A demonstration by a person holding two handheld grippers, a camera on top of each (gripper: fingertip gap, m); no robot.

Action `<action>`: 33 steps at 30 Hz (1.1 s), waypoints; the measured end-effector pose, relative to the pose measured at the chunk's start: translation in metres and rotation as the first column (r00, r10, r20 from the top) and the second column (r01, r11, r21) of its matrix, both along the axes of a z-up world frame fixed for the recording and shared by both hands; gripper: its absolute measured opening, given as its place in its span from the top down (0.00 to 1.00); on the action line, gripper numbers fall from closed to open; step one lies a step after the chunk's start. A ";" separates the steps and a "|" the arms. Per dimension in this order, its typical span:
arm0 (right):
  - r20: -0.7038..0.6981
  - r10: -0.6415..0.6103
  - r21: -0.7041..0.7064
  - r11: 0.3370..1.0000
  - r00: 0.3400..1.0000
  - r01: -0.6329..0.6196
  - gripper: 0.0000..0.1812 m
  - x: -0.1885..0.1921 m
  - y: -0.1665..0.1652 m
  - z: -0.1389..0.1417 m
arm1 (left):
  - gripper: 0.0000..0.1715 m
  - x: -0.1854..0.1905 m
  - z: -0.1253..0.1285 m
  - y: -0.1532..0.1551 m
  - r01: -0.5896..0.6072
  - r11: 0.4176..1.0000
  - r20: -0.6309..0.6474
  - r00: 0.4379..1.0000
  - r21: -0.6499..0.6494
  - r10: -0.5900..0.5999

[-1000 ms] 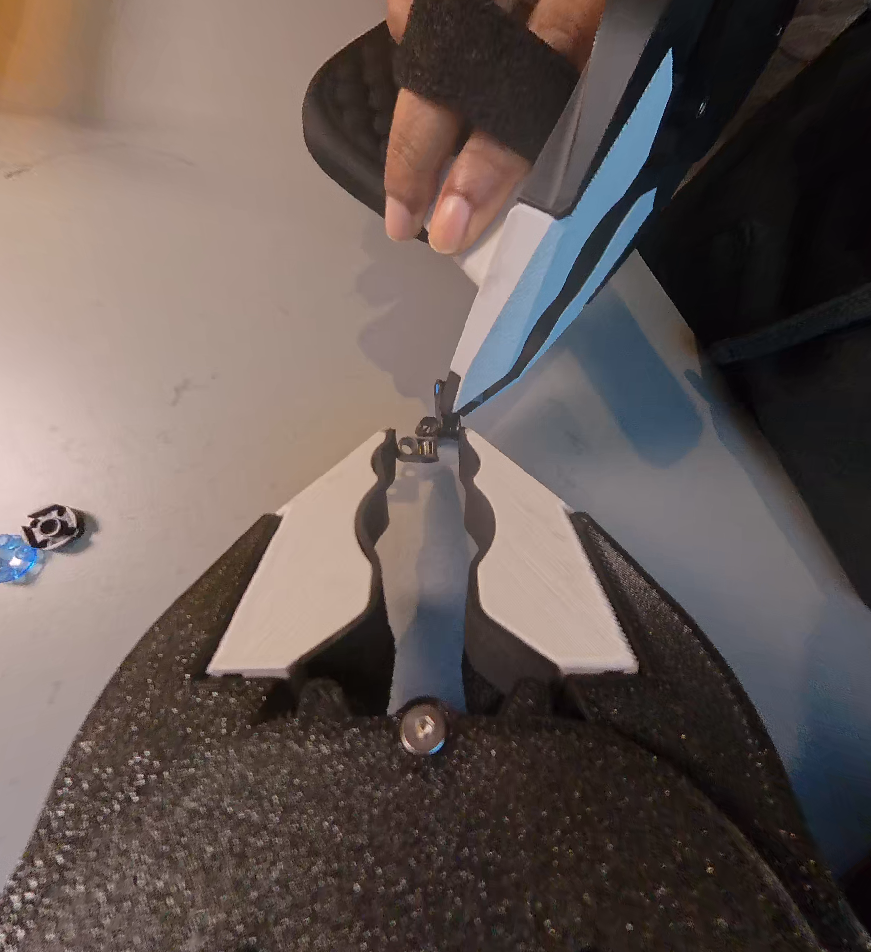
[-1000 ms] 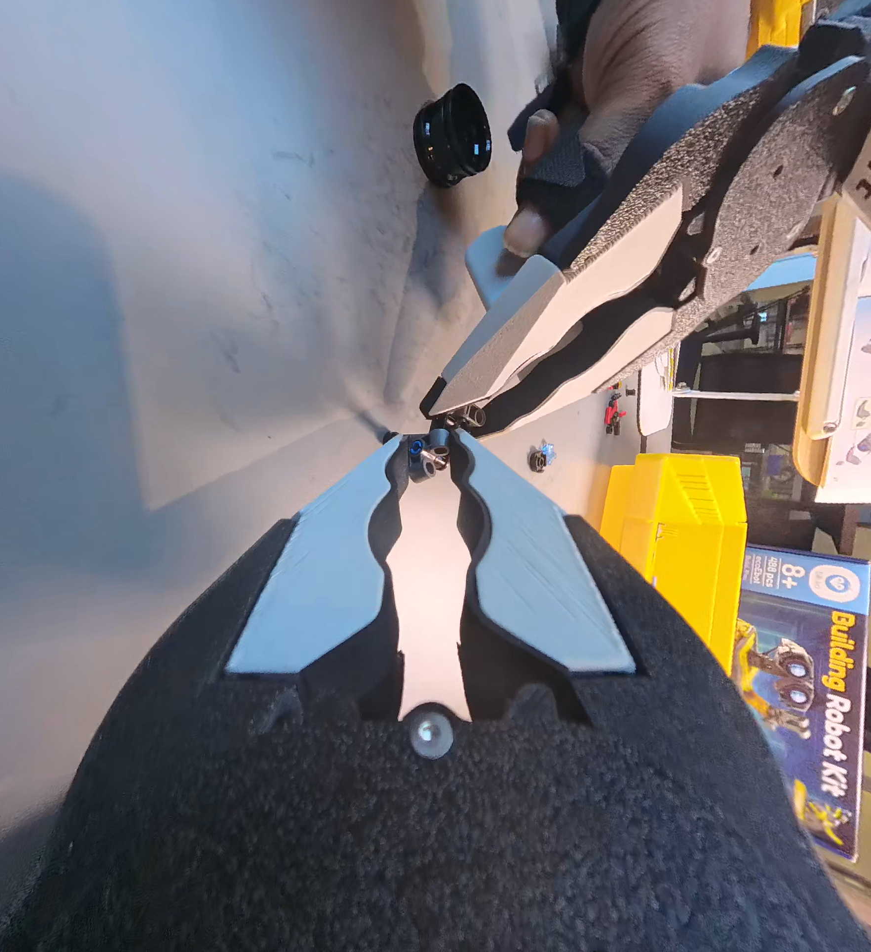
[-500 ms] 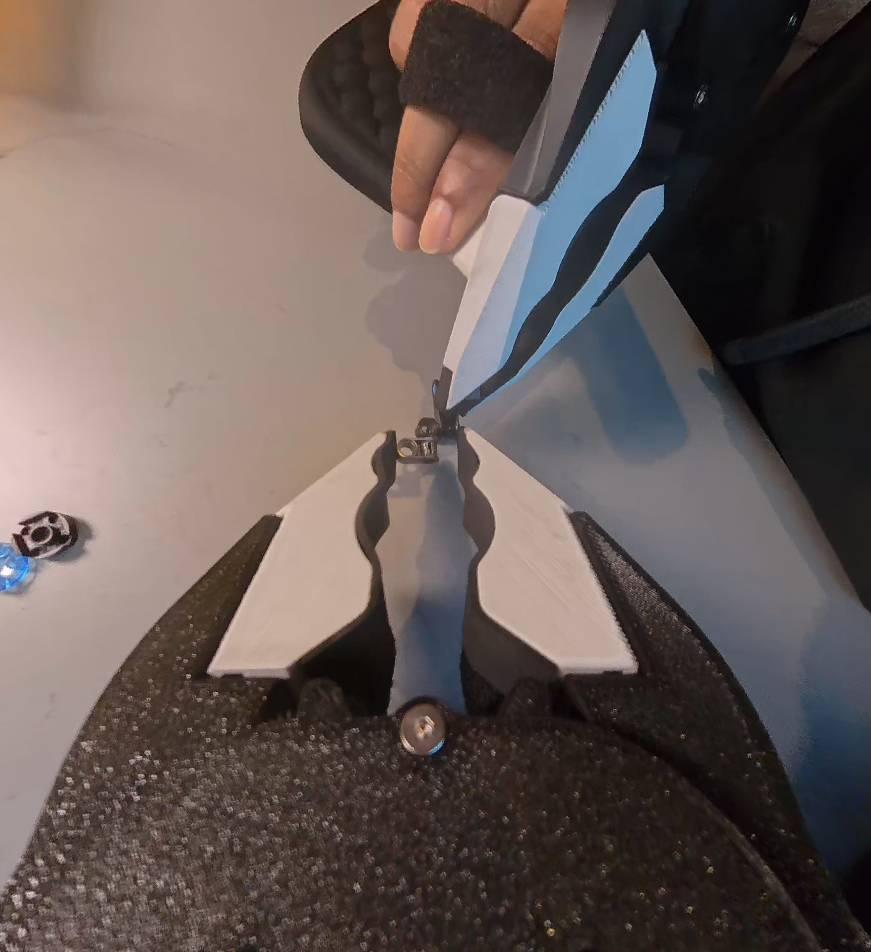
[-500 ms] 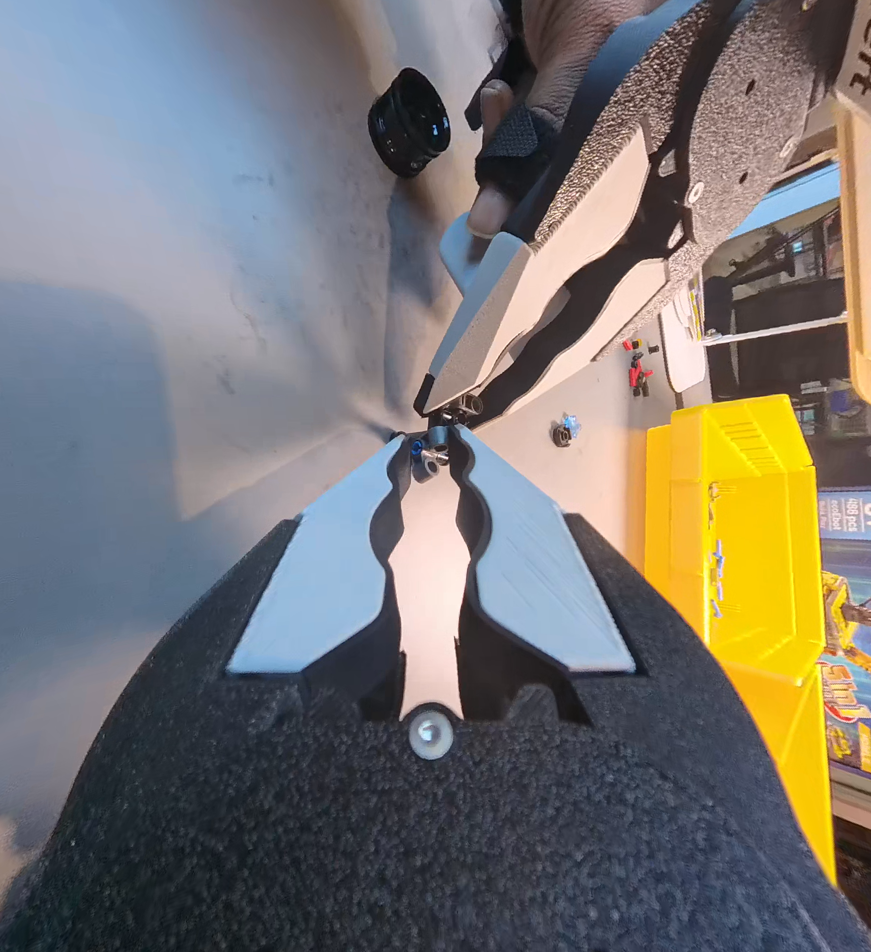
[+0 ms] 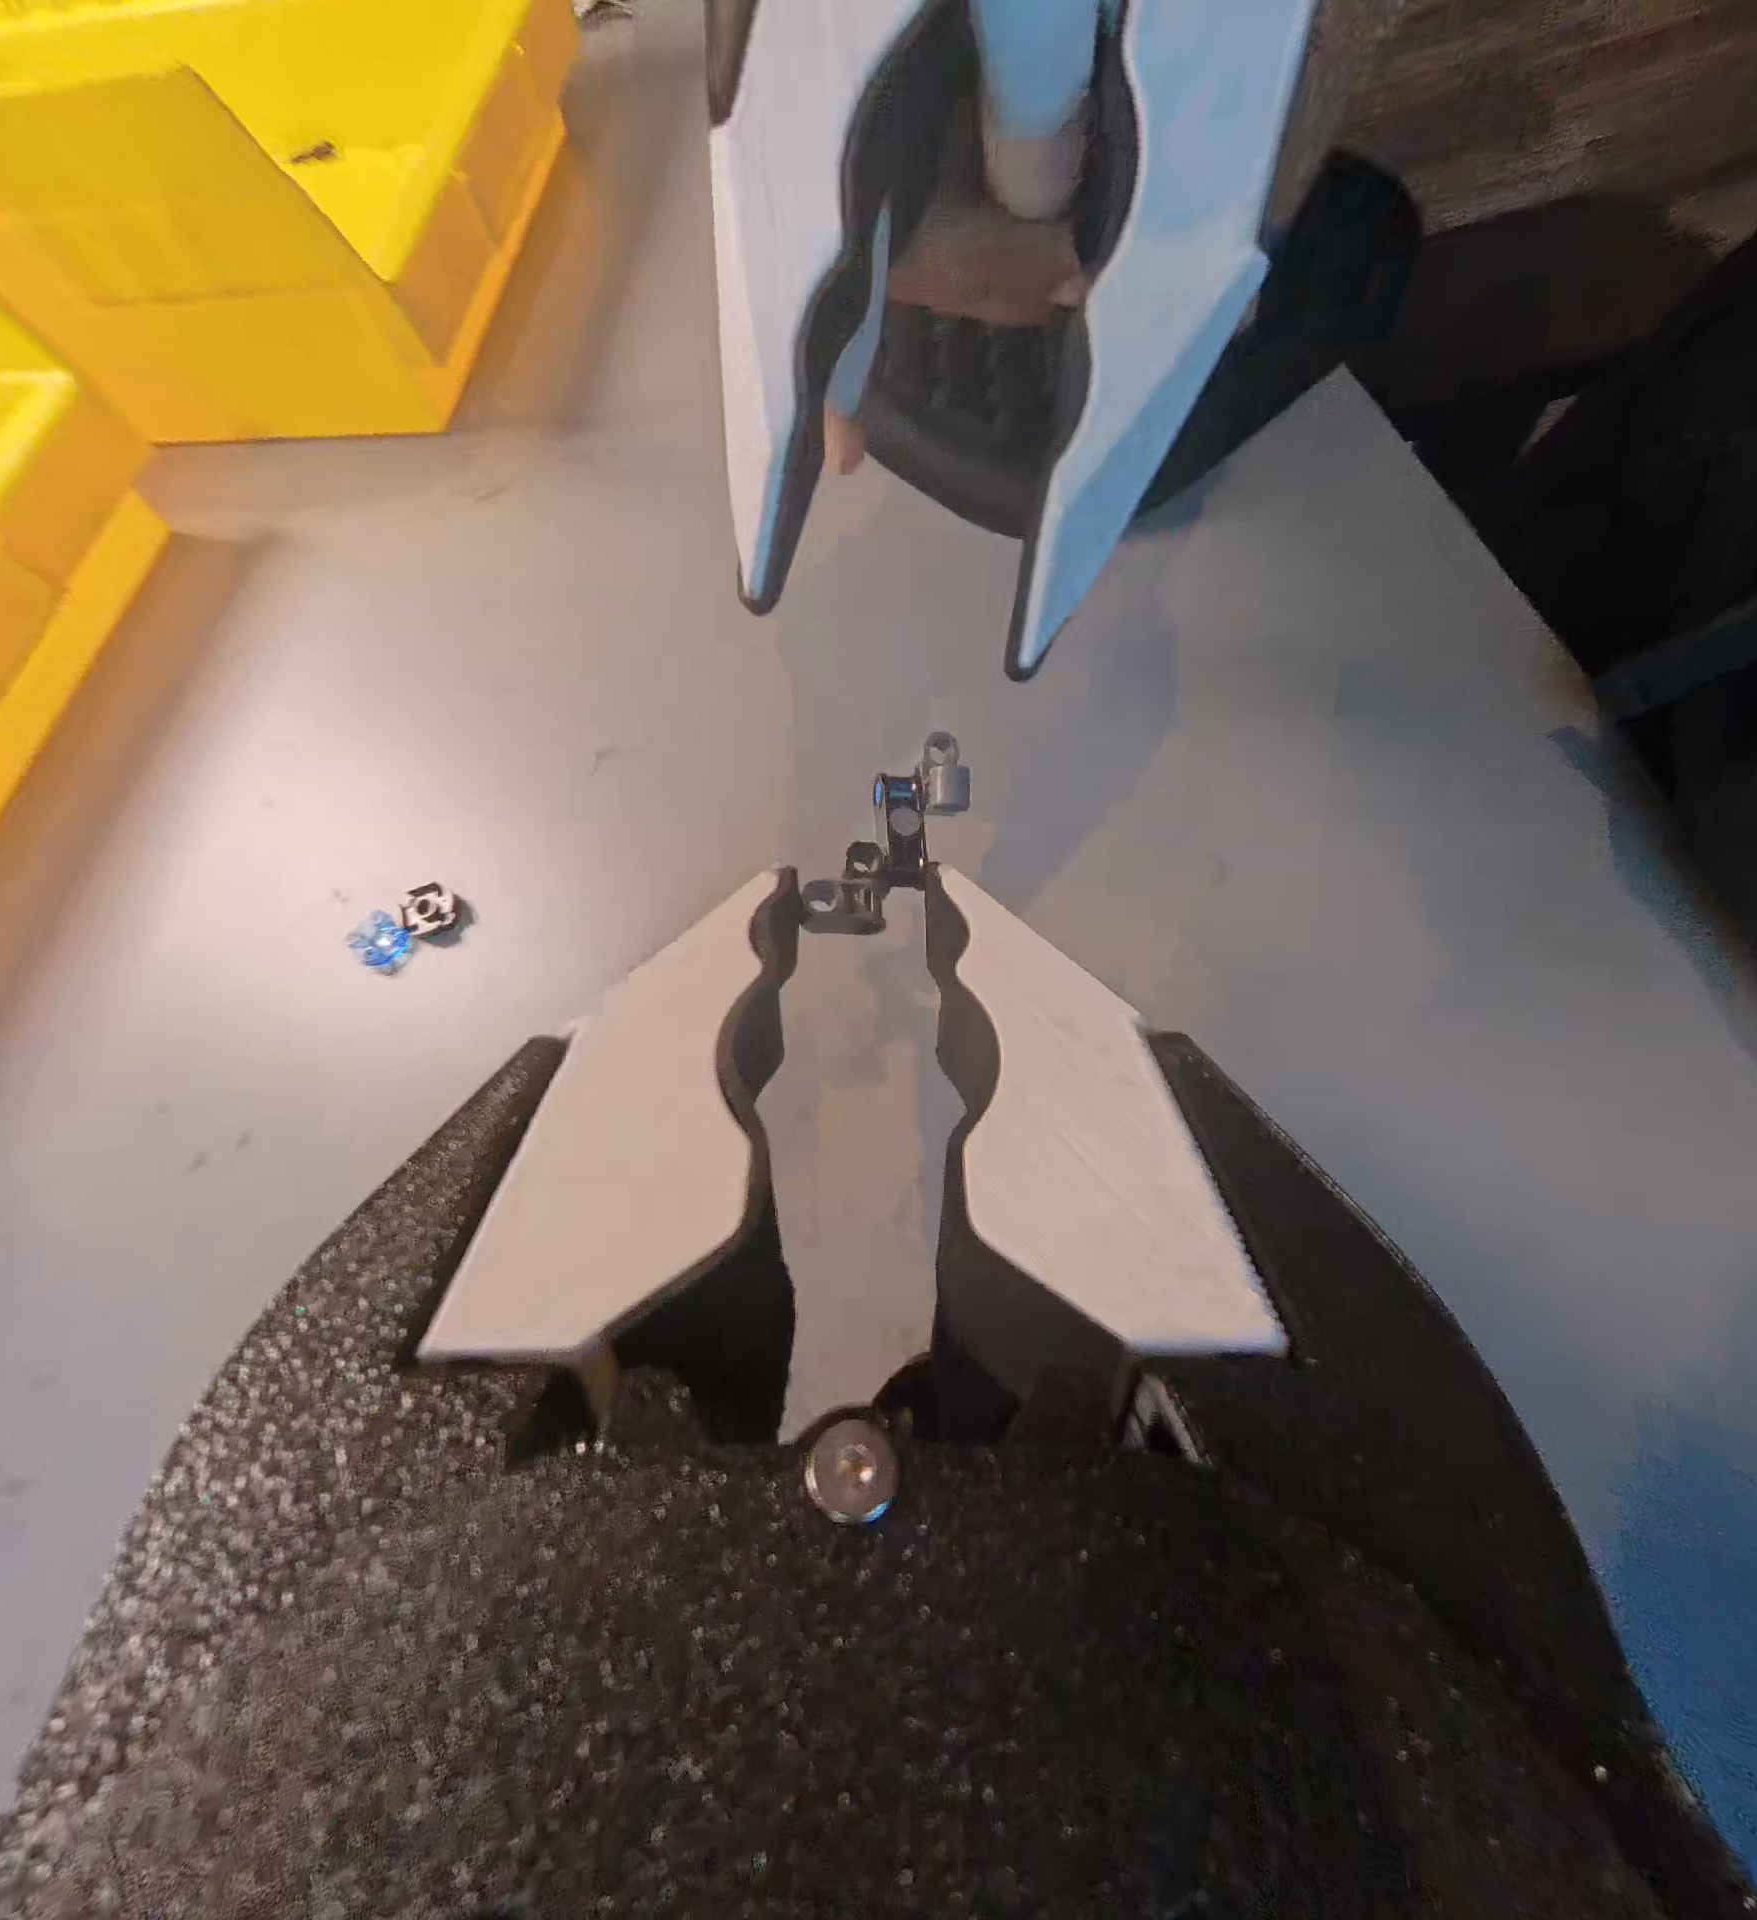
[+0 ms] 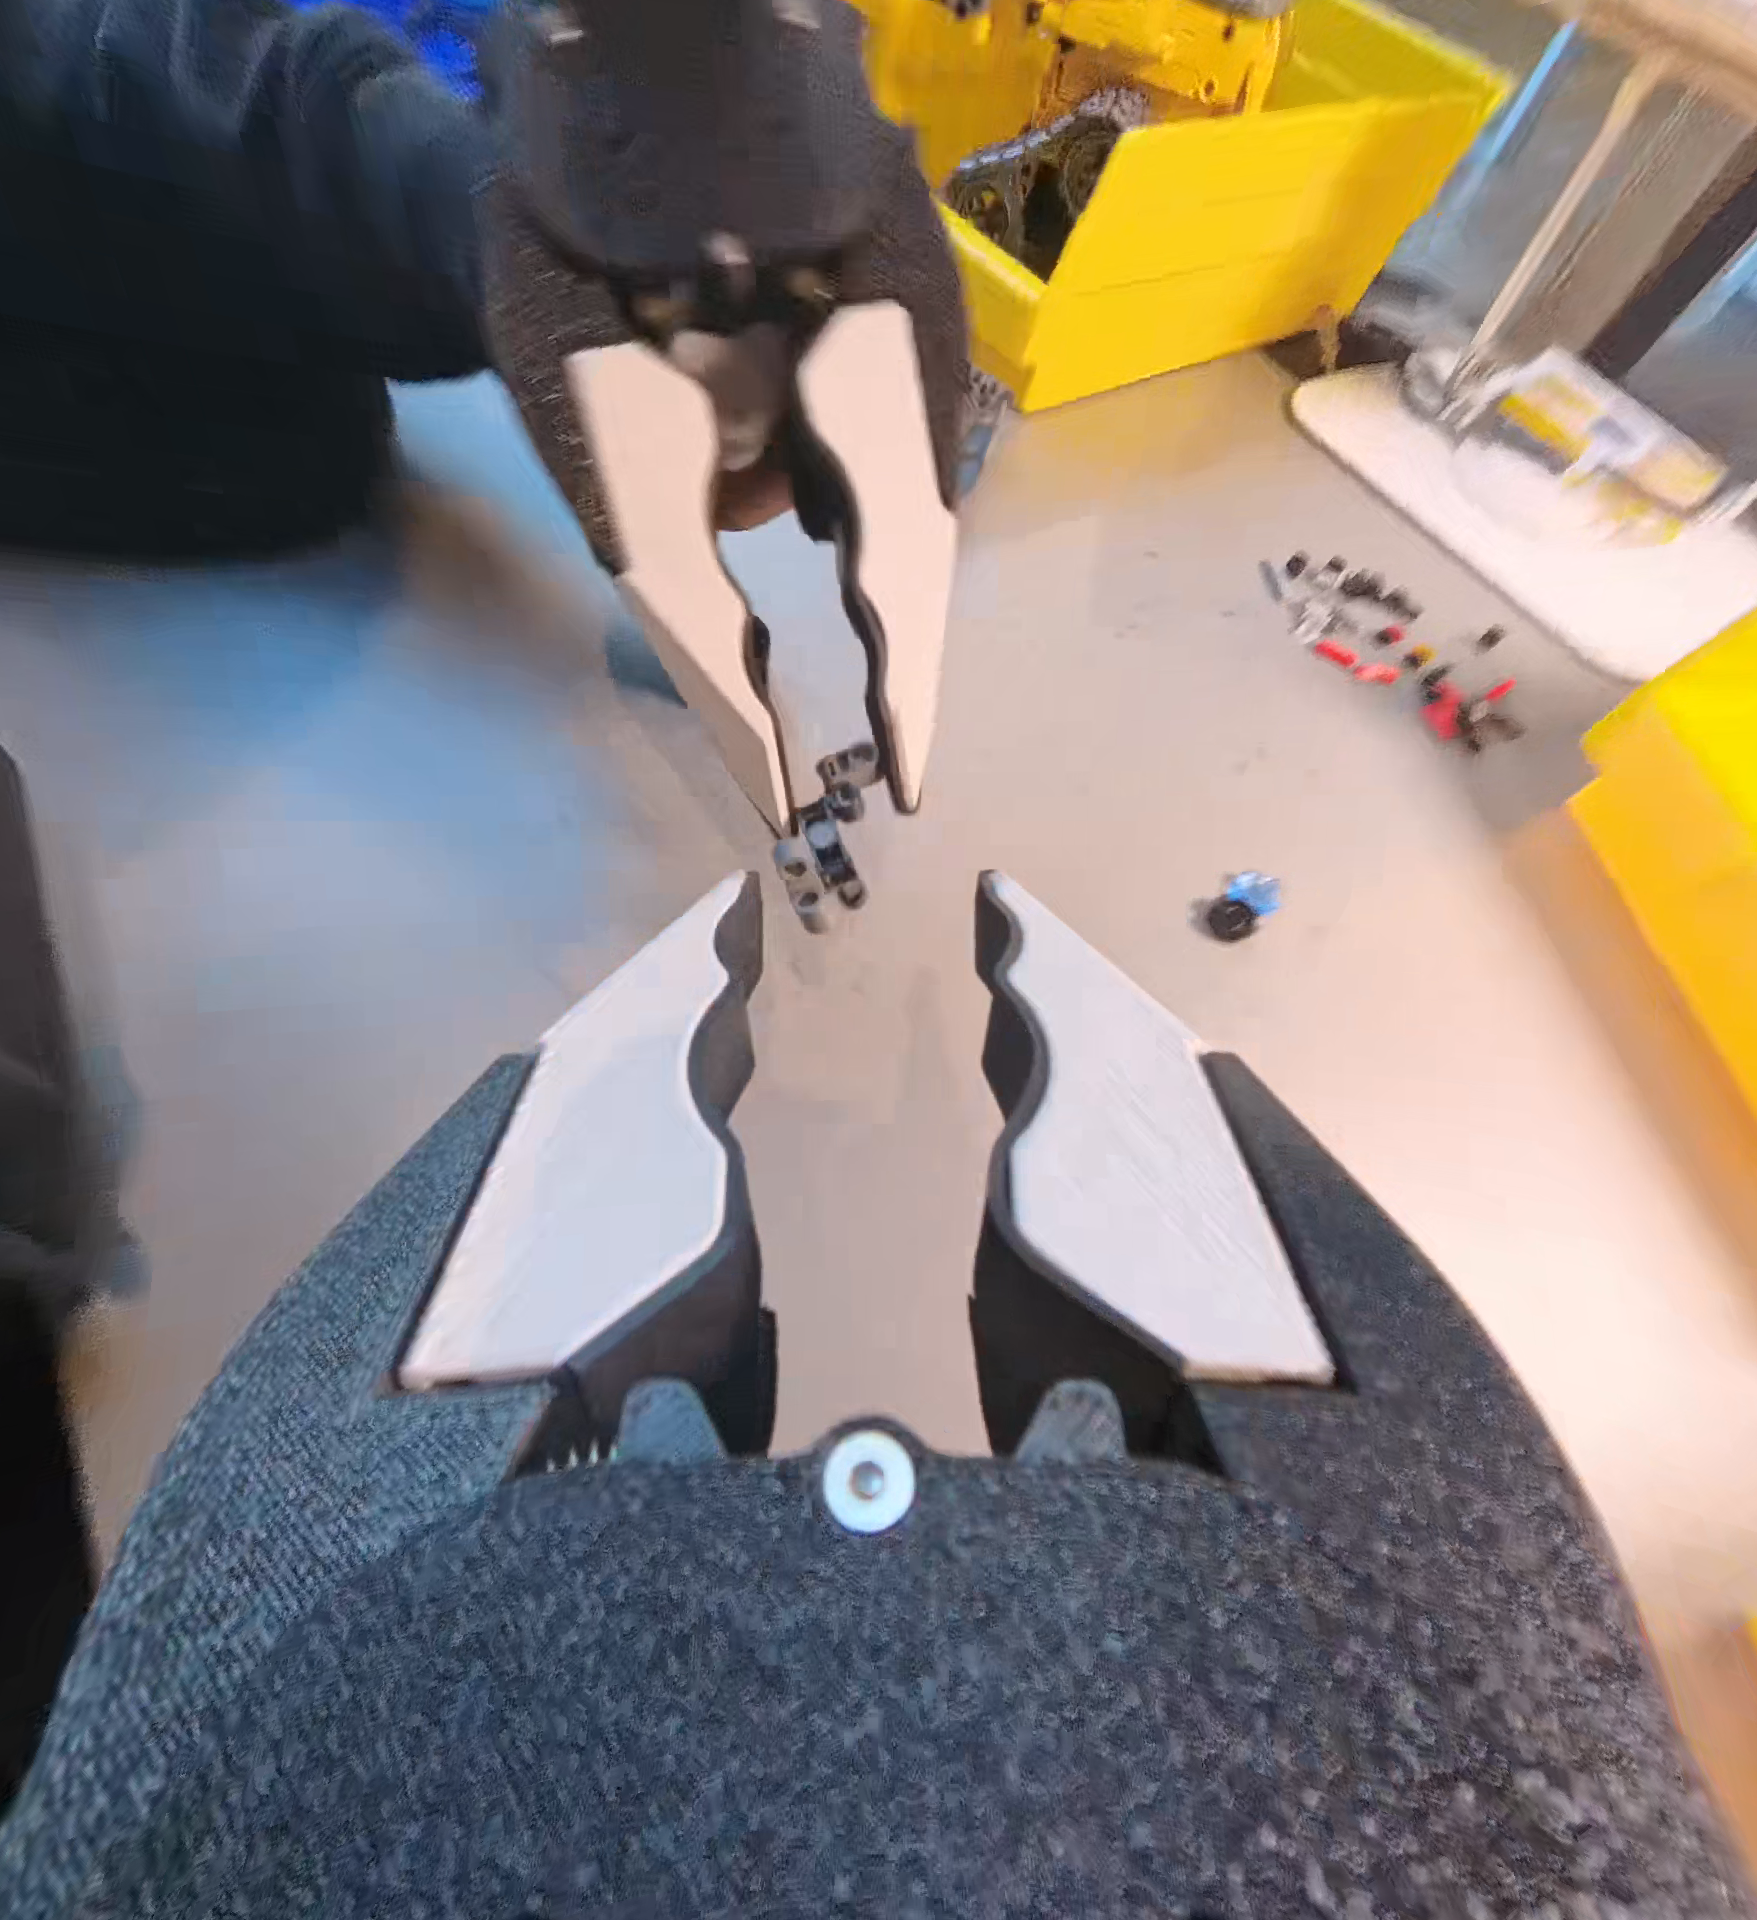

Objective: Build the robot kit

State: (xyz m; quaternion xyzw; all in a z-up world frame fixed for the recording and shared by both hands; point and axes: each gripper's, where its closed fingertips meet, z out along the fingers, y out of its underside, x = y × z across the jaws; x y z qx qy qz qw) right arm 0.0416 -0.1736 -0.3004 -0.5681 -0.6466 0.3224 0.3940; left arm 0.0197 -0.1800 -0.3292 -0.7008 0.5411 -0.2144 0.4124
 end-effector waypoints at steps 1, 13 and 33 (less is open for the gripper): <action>0.005 0.006 -0.082 0.997 1.000 -0.006 0.77 -0.001 0.000 -0.003 | 0.86 -0.003 0.003 0.001 -0.034 0.997 -0.013 0.999 0.062 0.035; -0.103 0.186 0.058 0.982 0.977 -0.180 0.89 -0.035 -0.017 0.000 | 0.85 -0.015 0.027 -0.007 -0.212 0.950 0.090 0.976 0.229 0.196; -0.224 0.382 0.675 0.724 0.897 -0.140 0.89 -0.066 -0.015 0.040 | 0.95 -0.033 0.066 -0.011 -0.336 0.935 0.346 0.895 0.110 0.281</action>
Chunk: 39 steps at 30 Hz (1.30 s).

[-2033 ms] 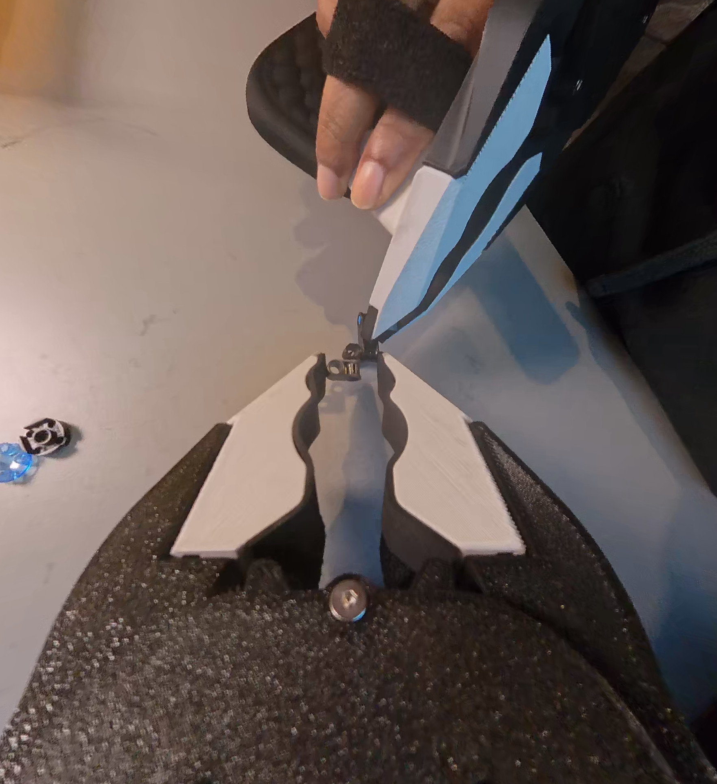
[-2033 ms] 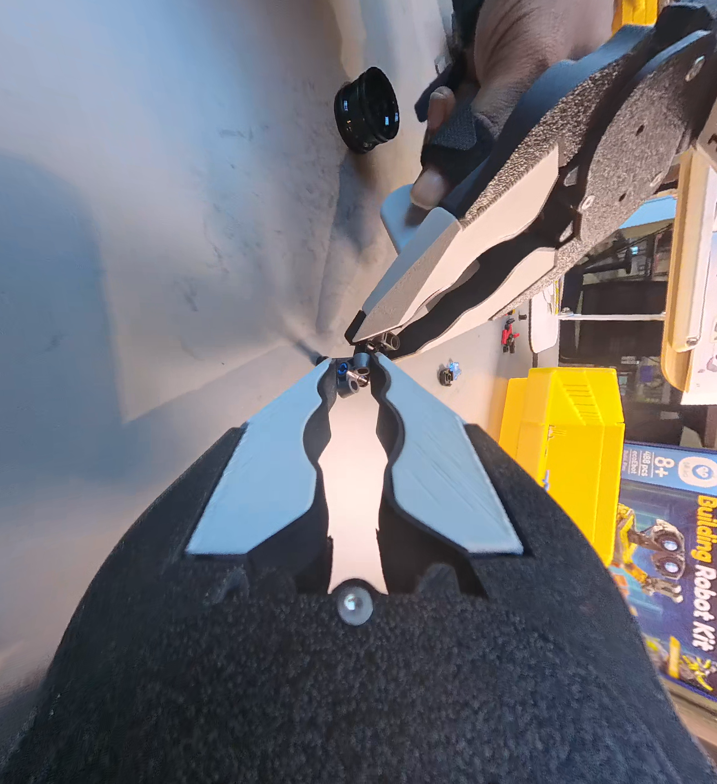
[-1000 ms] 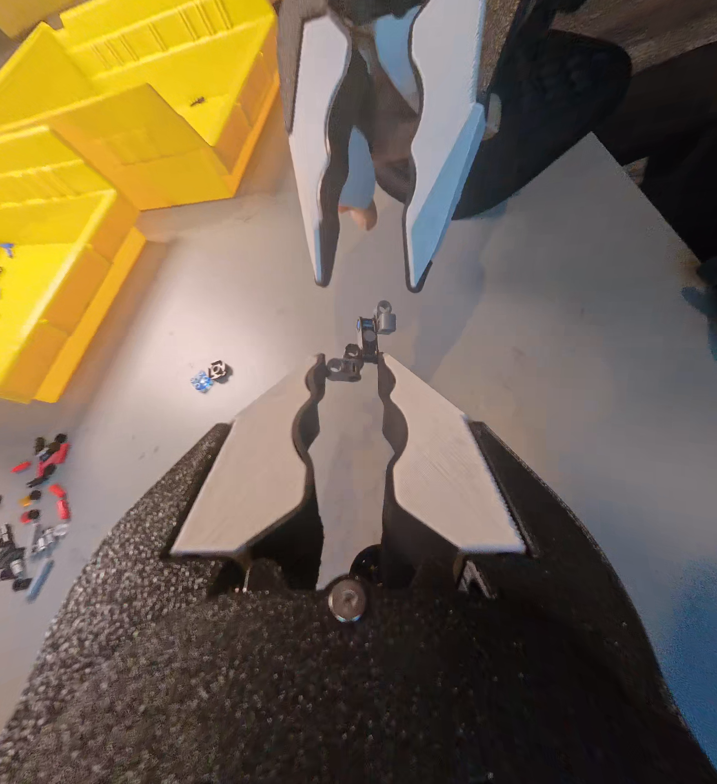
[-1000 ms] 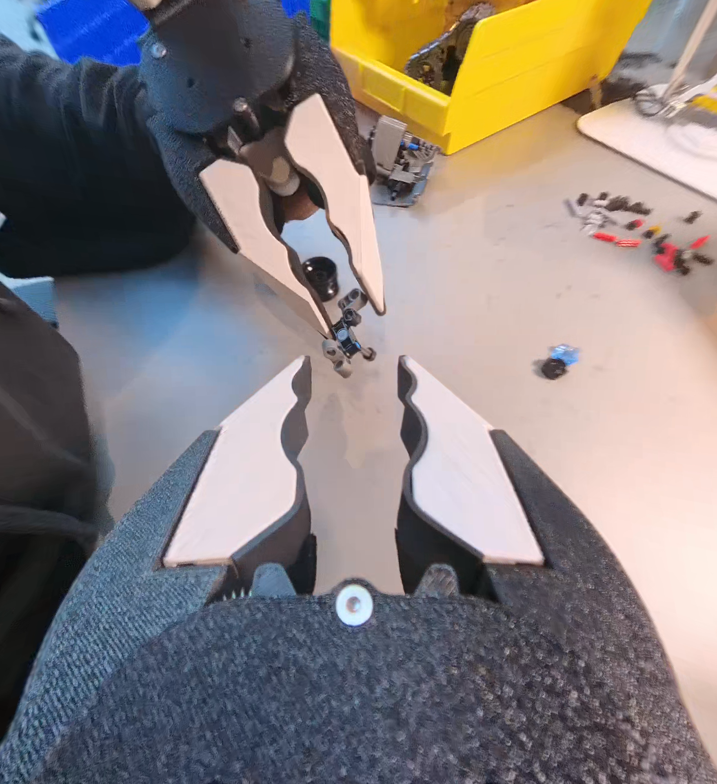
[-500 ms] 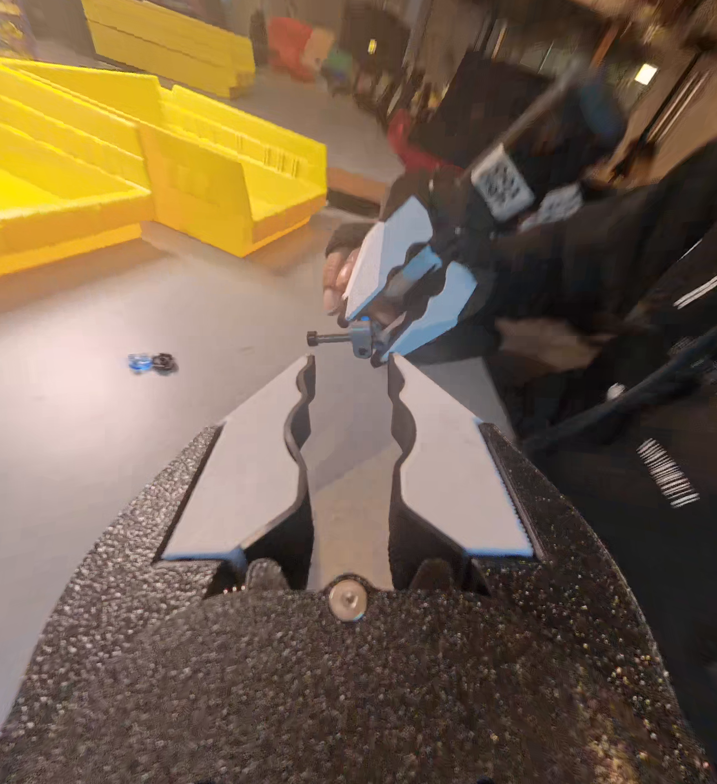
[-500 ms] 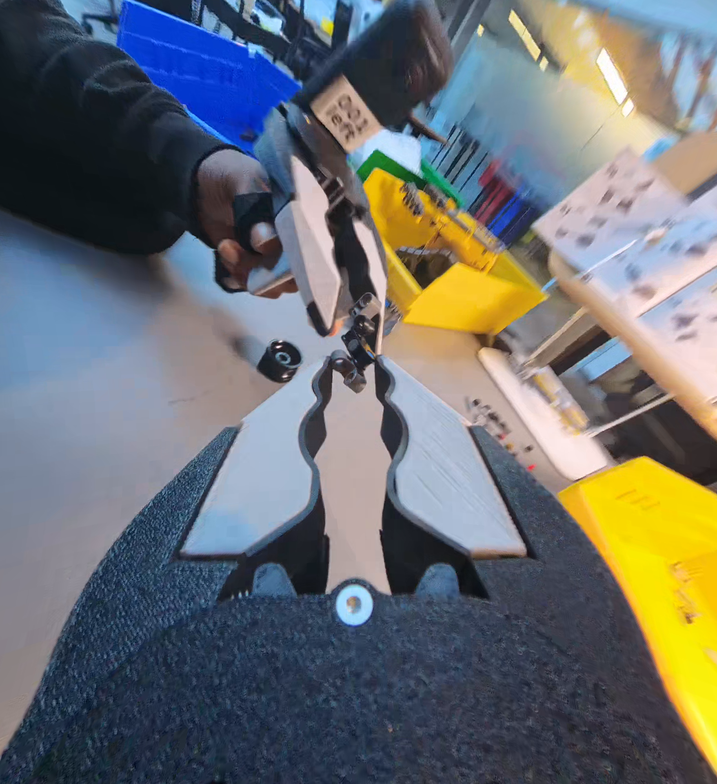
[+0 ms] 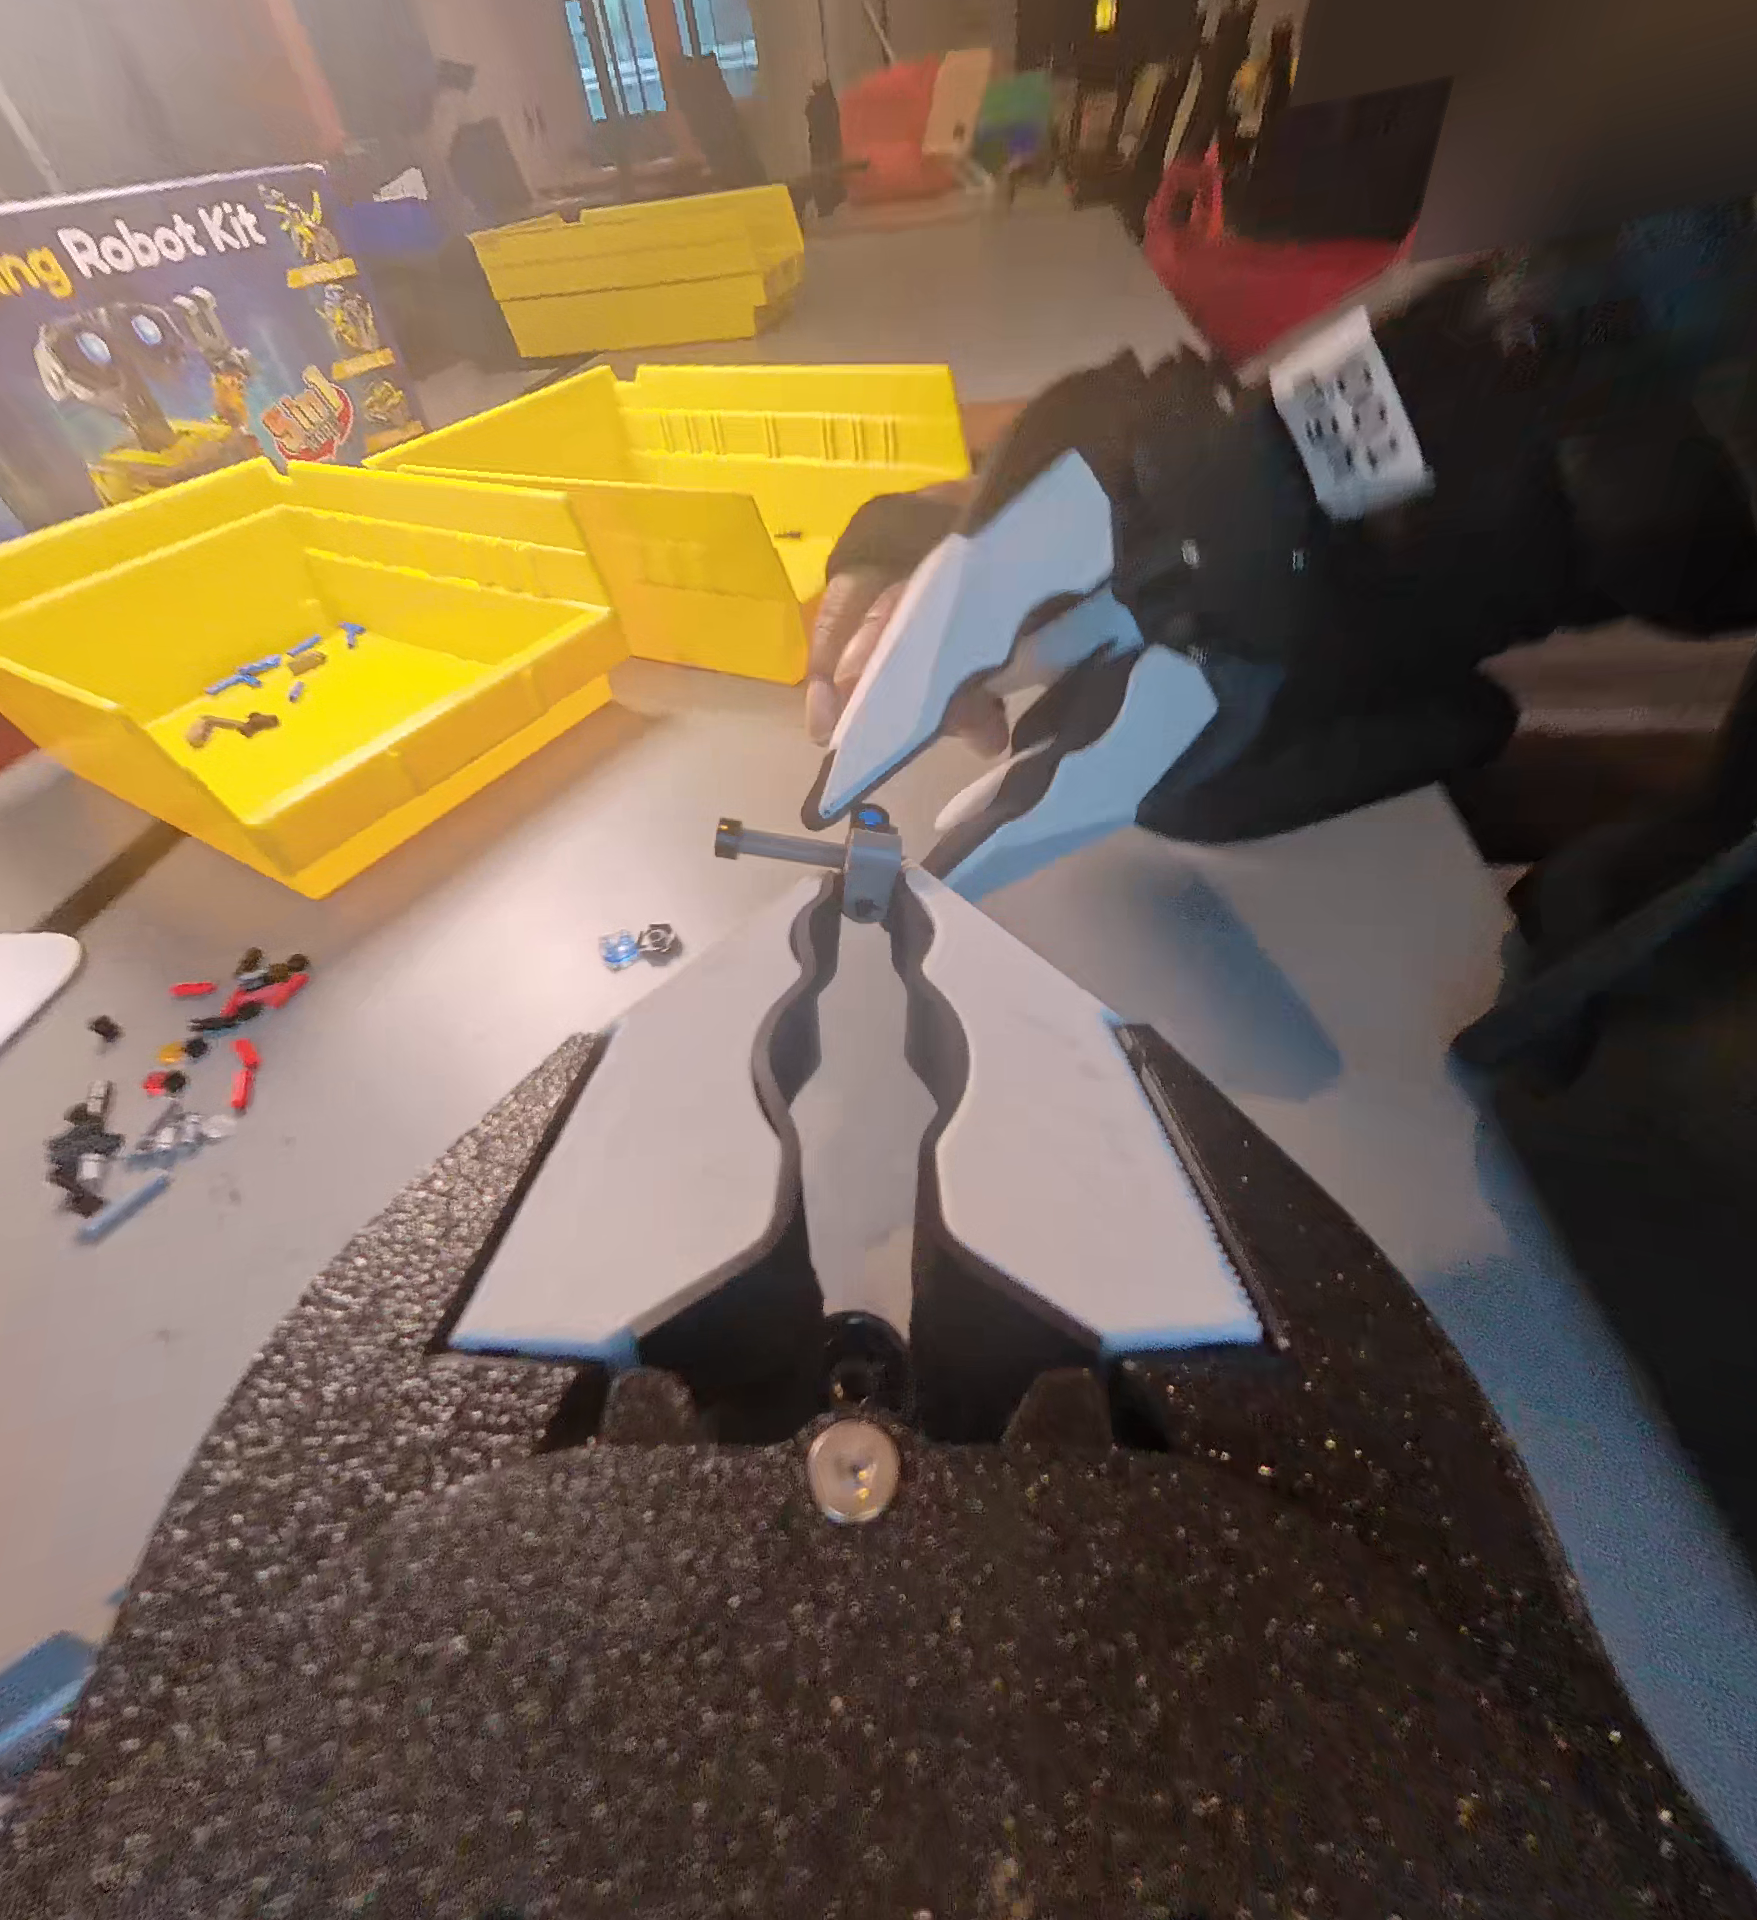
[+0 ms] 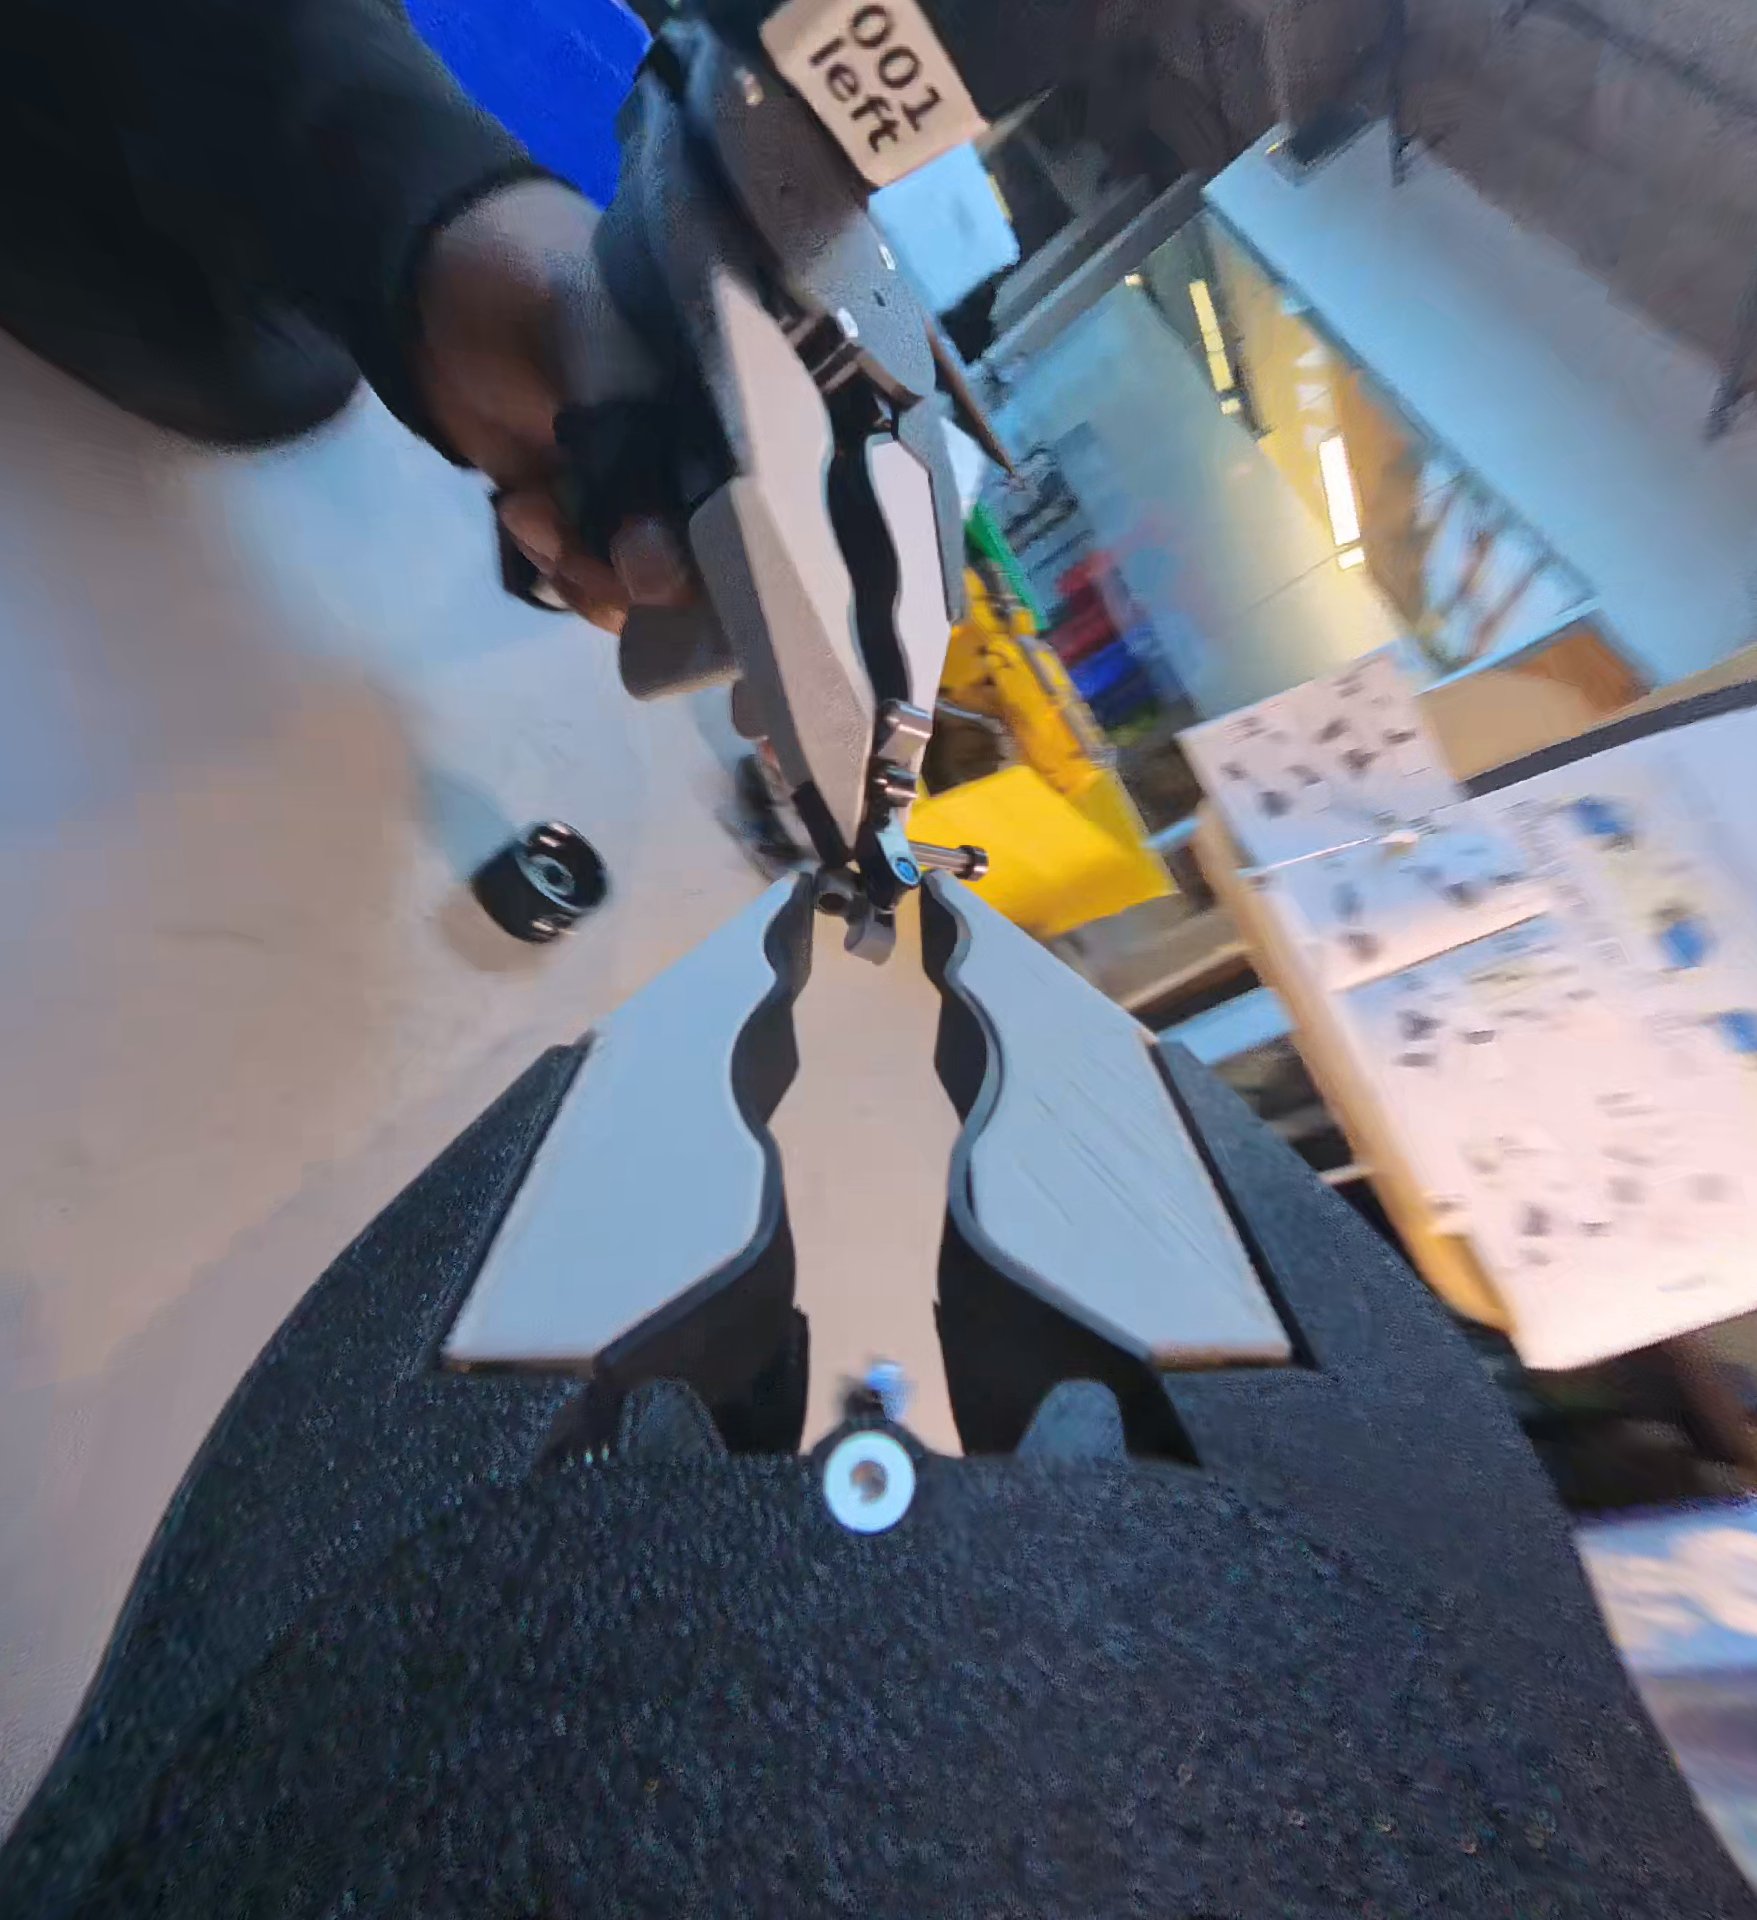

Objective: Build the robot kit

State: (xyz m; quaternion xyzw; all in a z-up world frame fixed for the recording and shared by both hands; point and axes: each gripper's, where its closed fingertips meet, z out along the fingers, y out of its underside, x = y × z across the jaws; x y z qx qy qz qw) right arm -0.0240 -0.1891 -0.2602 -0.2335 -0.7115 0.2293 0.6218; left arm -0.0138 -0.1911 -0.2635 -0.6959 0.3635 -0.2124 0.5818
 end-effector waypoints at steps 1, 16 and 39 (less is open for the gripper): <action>0.047 0.053 -0.143 0.989 0.997 -0.046 0.89 0.002 -0.003 -0.002 | 0.95 0.000 -0.003 -0.001 0.004 0.999 -0.063 0.998 0.033 -0.001; 0.142 0.454 -0.971 0.235 0.880 0.036 0.95 -0.001 0.003 -0.007 | 0.96 0.002 -0.036 0.000 0.106 0.927 -0.638 0.753 0.360 0.162; 0.089 0.494 -0.981 0.194 0.865 -0.009 0.96 0.001 0.000 -0.004 | 0.96 0.005 -0.030 -0.001 0.128 0.916 -0.633 0.758 0.380 0.156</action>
